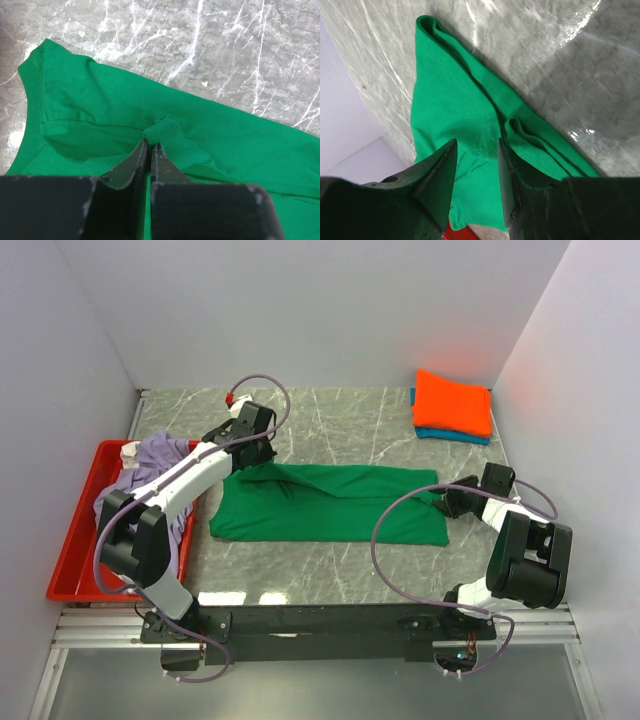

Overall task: Fold and stack the t-shirts
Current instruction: Fold the tshirt

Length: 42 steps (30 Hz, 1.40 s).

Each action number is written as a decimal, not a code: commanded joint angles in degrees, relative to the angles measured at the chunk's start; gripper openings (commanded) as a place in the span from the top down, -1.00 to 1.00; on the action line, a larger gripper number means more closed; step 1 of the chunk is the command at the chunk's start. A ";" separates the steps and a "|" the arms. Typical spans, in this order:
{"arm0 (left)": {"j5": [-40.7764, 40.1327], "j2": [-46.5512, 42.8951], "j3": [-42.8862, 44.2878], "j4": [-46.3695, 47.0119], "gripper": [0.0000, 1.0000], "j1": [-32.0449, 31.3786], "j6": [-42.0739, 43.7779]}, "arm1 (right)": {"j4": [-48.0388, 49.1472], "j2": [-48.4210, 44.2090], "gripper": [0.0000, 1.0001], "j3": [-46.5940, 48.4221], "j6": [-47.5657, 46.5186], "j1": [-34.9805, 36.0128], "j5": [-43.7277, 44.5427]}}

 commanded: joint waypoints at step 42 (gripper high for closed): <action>-0.66 2.85 8.94 1.35 0.99 3.62 3.32 | 4.39 8.22 1.00 14.40 -0.15 -0.57 -6.78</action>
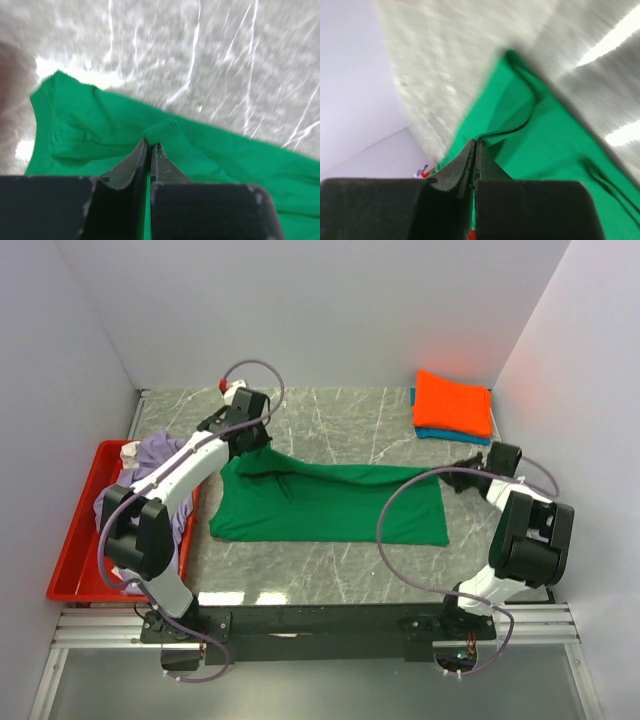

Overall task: Fold and stack the t-shirts
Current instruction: Fold the tshirt

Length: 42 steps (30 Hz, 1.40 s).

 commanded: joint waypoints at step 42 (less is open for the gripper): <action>3.90 -13.00 -17.30 5.28 0.99 0.80 -1.22 | -9.31 0.51 1.00 7.93 -15.02 -0.31 3.98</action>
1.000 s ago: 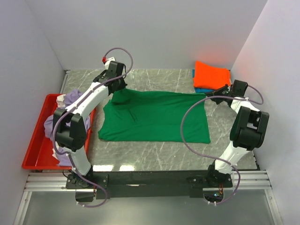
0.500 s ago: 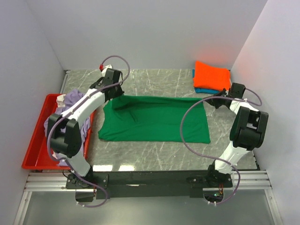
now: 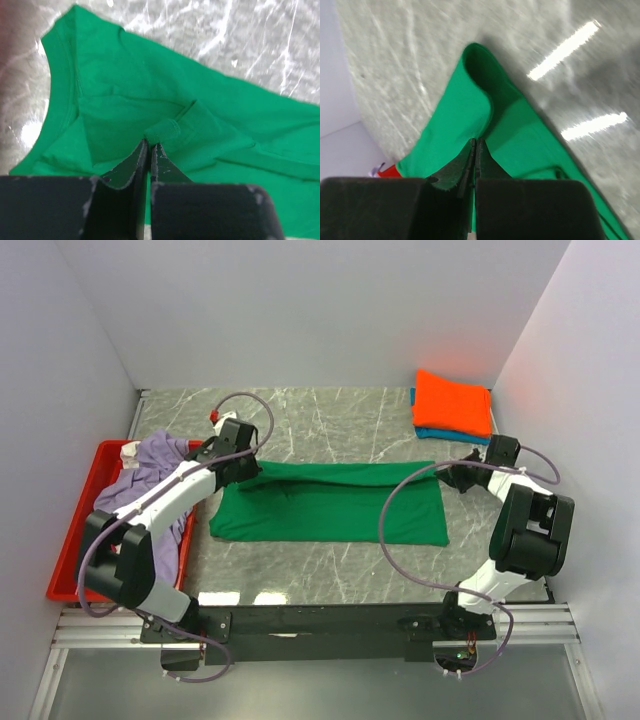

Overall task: Fold and stack the t-shirts
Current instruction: Fold the tshirt

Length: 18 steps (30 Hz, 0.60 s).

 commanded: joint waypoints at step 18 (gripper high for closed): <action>-0.77 -5.62 -7.17 1.70 0.99 -1.28 -2.27 | -0.30 -12.12 1.00 -13.07 -3.82 -4.15 3.18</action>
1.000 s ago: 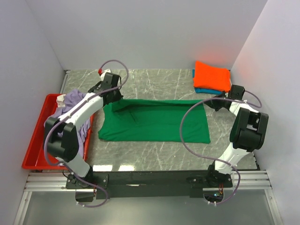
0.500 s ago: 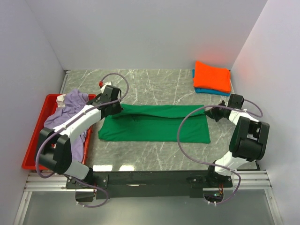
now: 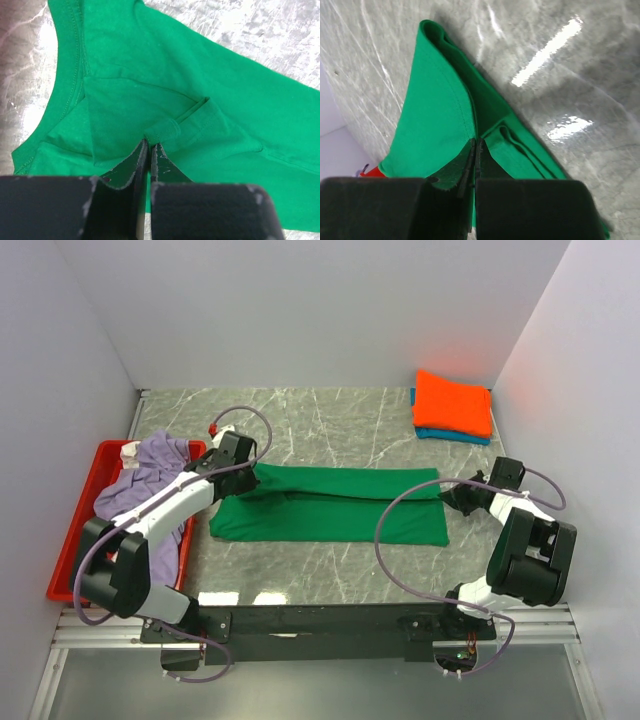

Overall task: Fold and stack the t-shirts
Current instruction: Fold the tshirt

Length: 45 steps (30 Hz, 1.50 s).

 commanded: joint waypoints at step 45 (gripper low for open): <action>-0.92 6.02 3.47 3.85 0.40 -1.94 -5.38 | -3.71 -4.69 0.21 8.81 -5.83 21.73 12.24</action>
